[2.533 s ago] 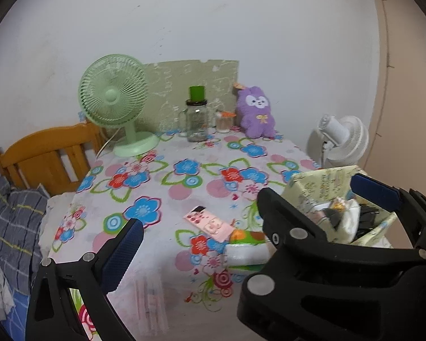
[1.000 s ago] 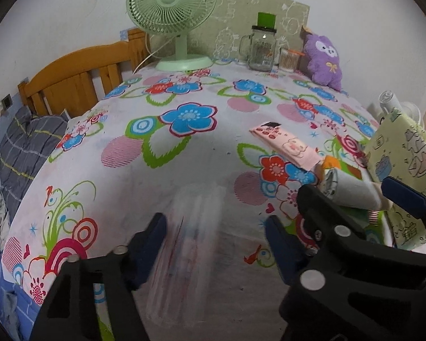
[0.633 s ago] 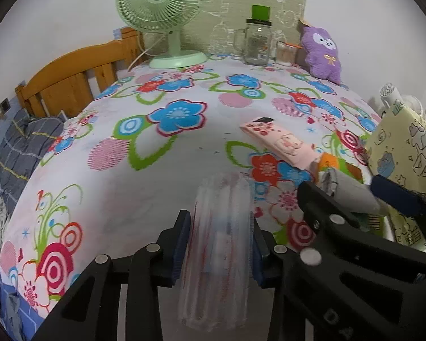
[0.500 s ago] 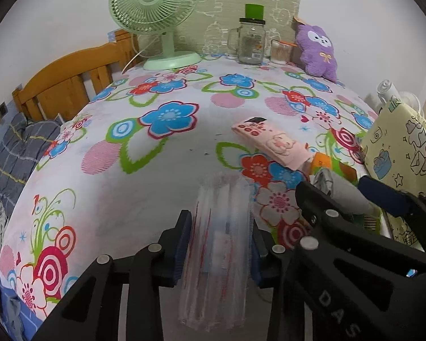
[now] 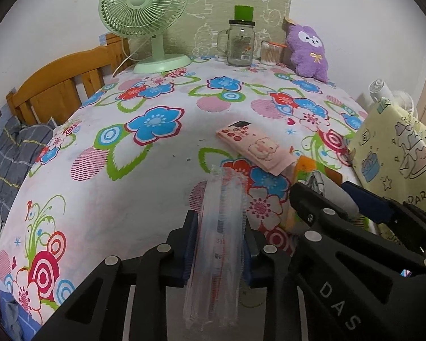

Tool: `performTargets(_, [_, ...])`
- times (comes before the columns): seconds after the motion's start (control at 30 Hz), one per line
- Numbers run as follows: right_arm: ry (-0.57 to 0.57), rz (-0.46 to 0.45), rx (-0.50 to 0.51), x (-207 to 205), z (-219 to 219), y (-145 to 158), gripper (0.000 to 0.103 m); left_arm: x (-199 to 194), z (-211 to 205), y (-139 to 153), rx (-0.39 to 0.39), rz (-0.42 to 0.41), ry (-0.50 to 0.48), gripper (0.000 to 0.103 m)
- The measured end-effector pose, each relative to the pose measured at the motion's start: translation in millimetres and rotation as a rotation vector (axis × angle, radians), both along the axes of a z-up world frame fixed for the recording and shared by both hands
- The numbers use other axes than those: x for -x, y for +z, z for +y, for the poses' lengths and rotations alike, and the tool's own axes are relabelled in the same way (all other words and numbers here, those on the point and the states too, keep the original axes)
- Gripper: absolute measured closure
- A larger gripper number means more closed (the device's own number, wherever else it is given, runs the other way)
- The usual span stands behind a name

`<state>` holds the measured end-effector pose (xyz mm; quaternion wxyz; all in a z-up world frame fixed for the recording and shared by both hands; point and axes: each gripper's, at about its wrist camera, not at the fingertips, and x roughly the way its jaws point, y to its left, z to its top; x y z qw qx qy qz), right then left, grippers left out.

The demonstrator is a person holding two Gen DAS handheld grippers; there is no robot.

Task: Organize soft objects
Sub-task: 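Grasp the clear plastic pack with the left tool while the right tool grasps the white rolled cloth, then carry the clear pack and white roll with both tools over the box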

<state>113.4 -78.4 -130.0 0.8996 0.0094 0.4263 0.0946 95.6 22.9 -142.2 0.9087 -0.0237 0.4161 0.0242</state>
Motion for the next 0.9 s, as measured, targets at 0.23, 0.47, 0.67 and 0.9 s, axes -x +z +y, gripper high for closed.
performTargets(0.23, [0.000, -0.016, -0.018, 5, -2, 10, 0.049, 5, -2, 10, 0.005, -0.025, -0.005, 0.077])
performTargets(0.47, [0.003, -0.042, -0.016, 11, -3, 25, 0.049, 10, -2, 23, 0.008, -0.049, -0.008, 0.077])
performTargets(0.67, [0.006, -0.072, -0.009, 14, -3, 40, 0.049, 14, -2, 38, 0.010, -0.074, -0.013, 0.077])
performTargets(0.9, [0.009, -0.106, -0.004, 19, -1, 59, 0.049, 19, -2, 54, 0.011, -0.104, -0.015, 0.077])
